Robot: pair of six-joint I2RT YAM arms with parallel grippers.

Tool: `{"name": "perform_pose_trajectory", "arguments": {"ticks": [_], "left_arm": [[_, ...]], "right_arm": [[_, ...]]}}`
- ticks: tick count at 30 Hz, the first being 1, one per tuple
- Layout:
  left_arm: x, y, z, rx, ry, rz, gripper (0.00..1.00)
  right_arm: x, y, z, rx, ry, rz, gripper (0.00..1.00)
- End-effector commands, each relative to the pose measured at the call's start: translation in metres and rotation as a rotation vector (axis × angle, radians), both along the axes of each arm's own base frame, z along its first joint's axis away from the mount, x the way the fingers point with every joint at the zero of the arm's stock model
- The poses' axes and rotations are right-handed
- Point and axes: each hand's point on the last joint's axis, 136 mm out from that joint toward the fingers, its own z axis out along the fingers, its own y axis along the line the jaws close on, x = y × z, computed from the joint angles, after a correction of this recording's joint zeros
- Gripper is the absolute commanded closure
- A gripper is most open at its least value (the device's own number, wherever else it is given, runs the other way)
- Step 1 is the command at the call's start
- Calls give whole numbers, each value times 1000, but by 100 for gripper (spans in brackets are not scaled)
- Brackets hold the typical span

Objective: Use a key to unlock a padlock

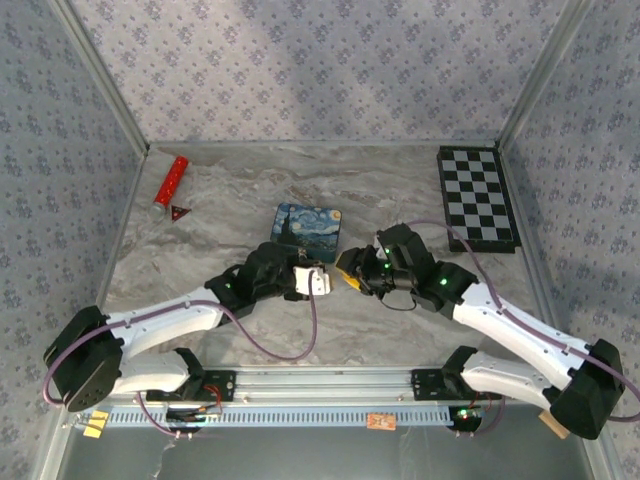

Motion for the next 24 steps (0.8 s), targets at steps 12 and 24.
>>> {"name": "perform_pose_trajectory", "arguments": {"ticks": [12,24], "left_arm": [[-3,-17,19,-11,-70,-48,100],[-6,-18,21,-23,-66,-58,100]], "right_arm": [[3,11,-25,2,100,-42,70],[6,8,-36,-15,114,-66,75]]}}
